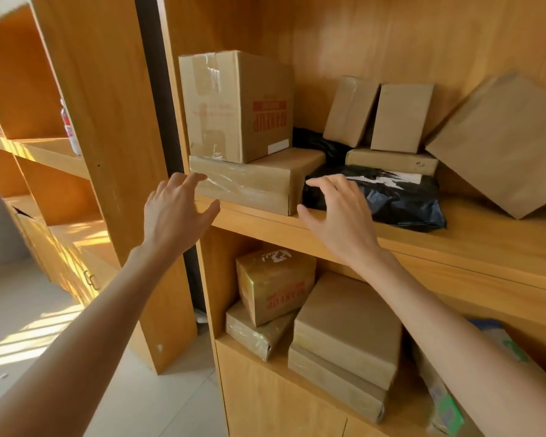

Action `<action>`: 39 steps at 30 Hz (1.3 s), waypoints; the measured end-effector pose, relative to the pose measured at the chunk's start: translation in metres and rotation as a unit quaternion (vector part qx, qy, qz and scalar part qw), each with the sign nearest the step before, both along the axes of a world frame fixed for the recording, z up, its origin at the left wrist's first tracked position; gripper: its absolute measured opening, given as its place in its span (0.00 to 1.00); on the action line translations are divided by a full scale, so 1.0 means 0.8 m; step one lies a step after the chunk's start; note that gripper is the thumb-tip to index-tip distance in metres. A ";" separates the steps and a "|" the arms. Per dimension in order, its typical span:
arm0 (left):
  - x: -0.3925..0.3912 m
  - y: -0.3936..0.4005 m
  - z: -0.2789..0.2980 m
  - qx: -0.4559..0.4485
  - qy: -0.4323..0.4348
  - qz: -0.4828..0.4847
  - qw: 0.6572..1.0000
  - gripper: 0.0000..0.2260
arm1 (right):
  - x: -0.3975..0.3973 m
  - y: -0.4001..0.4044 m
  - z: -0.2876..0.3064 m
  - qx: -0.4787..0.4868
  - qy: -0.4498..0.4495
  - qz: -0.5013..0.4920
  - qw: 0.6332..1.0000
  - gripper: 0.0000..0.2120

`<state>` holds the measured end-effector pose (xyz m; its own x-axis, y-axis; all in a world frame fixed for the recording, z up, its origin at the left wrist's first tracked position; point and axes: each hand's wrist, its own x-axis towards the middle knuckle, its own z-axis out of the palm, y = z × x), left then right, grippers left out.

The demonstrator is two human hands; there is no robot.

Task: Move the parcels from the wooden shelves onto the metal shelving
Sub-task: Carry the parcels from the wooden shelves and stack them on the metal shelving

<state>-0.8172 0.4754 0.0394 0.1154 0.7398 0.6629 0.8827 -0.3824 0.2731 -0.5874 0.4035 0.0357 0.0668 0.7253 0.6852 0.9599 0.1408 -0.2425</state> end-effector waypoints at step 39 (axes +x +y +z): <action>0.008 0.247 0.099 -0.203 -0.358 -0.498 0.763 0.38 | -0.099 0.207 0.100 -0.046 0.347 0.043 0.936 0.45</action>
